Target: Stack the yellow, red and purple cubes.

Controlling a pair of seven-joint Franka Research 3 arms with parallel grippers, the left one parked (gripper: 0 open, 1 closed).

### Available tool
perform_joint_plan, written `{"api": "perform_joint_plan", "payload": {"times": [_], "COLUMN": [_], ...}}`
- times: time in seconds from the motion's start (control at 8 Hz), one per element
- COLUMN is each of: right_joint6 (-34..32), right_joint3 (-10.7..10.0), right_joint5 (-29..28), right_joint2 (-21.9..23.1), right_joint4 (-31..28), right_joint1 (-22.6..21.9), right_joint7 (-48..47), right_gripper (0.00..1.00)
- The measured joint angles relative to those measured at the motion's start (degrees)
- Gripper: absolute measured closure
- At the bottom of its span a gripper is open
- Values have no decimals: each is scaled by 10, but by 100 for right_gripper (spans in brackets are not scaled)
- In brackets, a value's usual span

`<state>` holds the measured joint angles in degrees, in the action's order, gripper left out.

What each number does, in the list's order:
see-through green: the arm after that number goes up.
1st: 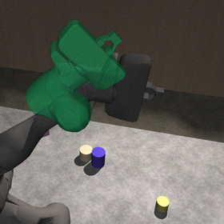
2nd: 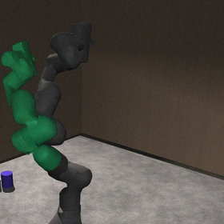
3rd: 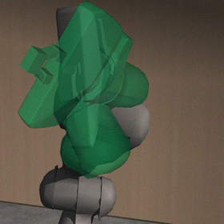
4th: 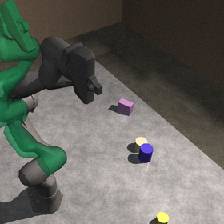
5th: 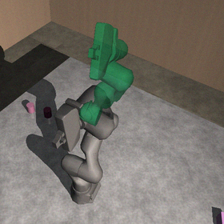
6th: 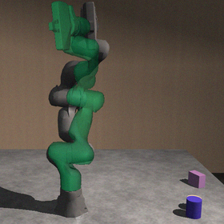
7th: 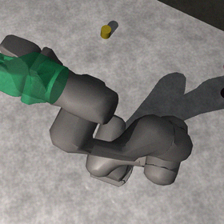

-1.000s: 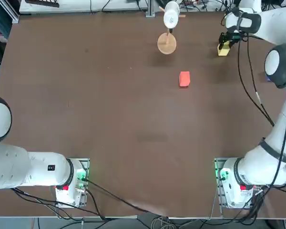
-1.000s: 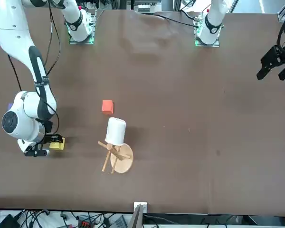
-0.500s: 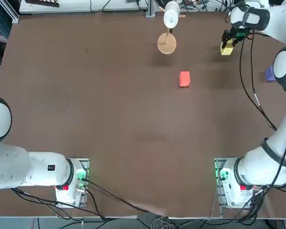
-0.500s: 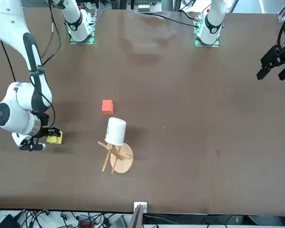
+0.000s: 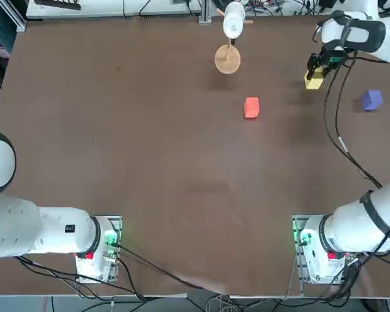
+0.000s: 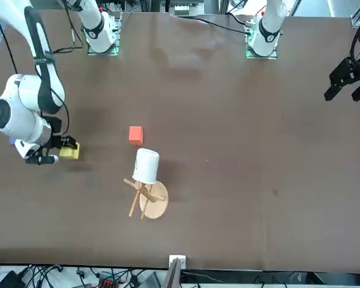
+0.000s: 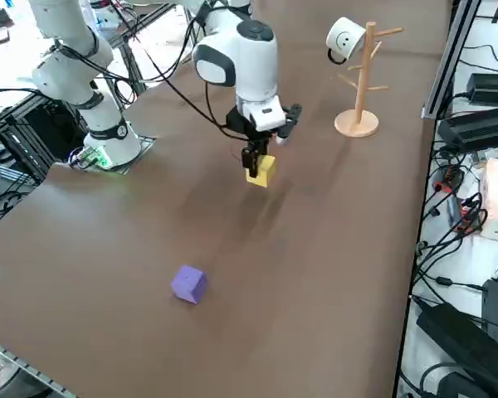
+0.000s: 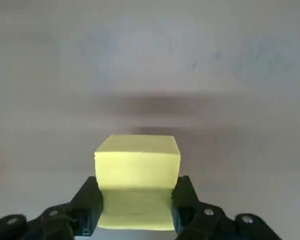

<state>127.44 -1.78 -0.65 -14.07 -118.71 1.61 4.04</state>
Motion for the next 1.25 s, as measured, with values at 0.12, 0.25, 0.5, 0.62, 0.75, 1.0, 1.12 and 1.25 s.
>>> {"api": "perform_joint_plan", "payload": {"times": [0.12,0.25,0.5,0.62,0.75,1.0,1.12,1.25], "right_joint6": [2,14,67,99,127,170,185,190], "right_joint3": [0,0,0,0,0,0,0,0], "right_joint5": [0,0,0,0,0,0,1,1], "right_joint2": [26,46,64,62,57,33,20,8], "right_joint4": [-37,-71,-130,-151,-167,-171,-165,-154], "right_joint1": [0,0,0,0,0,0,0,0], "right_joint7": [0,0,0,0,0,4,5,6], "right_gripper": [28,28,28,28,28,28,28,28]}}
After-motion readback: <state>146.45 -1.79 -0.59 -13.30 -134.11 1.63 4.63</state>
